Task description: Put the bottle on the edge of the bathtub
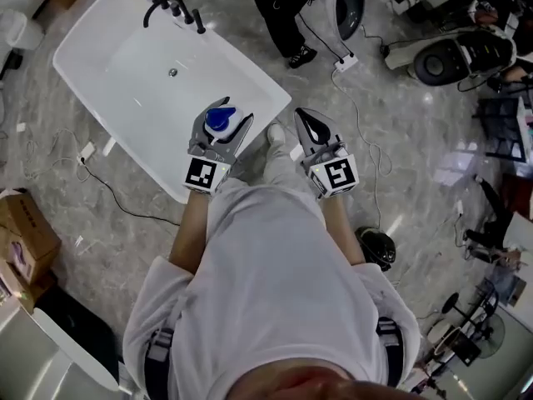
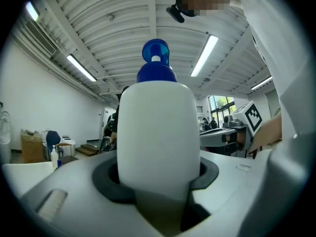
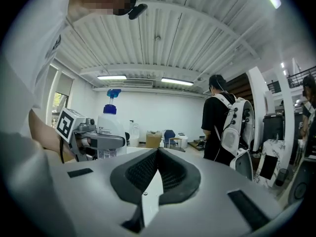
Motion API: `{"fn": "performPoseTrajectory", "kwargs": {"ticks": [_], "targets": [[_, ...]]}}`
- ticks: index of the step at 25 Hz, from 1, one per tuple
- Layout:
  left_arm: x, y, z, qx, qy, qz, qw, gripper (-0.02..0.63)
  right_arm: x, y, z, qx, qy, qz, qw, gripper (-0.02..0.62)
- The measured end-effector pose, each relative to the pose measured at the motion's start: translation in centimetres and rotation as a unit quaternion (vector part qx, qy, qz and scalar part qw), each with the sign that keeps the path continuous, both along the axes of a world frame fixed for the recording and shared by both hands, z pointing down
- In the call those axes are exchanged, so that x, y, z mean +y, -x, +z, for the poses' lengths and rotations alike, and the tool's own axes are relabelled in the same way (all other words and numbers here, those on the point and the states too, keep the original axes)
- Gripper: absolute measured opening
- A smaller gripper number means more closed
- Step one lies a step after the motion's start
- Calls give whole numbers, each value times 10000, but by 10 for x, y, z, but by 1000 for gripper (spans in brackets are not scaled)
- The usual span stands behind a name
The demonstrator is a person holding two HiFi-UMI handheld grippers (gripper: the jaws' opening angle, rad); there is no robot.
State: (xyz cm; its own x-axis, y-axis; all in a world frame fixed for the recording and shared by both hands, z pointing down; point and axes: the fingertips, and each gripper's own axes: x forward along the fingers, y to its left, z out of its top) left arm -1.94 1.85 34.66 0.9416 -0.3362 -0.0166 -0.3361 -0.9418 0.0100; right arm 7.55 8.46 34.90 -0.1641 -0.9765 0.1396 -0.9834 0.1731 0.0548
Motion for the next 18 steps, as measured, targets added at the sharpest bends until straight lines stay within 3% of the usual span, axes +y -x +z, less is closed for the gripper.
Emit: {"fn": "performPoseTrajectory", "kwargs": {"ticks": [10, 14, 18], "targets": [[-93, -79, 32, 65, 53, -966, 9953, 242, -111, -86, 23, -77, 139, -1095, 9939, 2], [-126, -96, 63, -96, 114, -1311, 9913, 242, -149, -106, 44, -95, 290, -1547, 9875, 2], [-171, -111, 104, -139, 171, -1628, 9864, 242, -190, -123, 66, -302, 340, -1679, 9847, 2]]}}
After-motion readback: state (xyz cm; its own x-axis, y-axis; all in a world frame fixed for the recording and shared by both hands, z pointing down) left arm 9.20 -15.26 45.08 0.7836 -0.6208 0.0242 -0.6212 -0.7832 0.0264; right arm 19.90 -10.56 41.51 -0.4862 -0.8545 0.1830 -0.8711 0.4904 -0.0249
